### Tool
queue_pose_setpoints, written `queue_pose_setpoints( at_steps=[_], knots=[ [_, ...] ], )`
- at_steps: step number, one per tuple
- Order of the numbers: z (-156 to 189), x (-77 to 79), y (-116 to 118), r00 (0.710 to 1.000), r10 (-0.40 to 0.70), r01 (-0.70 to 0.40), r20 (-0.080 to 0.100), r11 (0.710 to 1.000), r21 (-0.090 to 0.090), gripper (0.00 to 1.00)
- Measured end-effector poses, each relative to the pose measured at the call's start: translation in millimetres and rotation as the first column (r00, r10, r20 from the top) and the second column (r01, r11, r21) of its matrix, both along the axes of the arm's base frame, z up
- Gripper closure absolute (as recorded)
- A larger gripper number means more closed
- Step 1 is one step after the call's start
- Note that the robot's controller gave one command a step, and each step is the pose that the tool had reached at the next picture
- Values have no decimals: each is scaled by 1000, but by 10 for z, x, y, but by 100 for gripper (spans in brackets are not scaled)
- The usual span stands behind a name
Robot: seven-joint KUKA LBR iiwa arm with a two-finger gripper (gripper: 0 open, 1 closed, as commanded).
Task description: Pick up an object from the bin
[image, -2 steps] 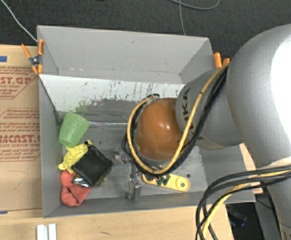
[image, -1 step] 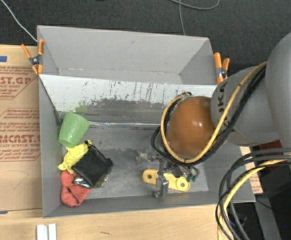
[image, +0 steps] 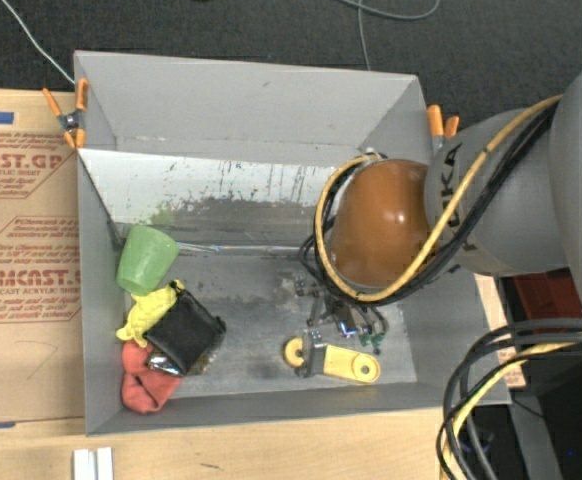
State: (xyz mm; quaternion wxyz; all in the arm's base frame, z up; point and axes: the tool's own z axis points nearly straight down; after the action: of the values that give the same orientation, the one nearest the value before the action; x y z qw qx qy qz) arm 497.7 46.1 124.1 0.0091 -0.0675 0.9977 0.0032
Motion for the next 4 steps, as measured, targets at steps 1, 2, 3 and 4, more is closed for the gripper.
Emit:
queue_pose_setpoints(
  at_steps=[1,2,3,4],
  knots=[
    [31,24,7,1000,-8,8,4,1000,1,0],
    [-215,144,-42,952,305,-305,2,952,-7,0],
    [-216,-90,-404,997,78,-78,3,997,0,0],
    [-512,-119,-645,1000,4,-4,1,1000,1,100]
  ],
)
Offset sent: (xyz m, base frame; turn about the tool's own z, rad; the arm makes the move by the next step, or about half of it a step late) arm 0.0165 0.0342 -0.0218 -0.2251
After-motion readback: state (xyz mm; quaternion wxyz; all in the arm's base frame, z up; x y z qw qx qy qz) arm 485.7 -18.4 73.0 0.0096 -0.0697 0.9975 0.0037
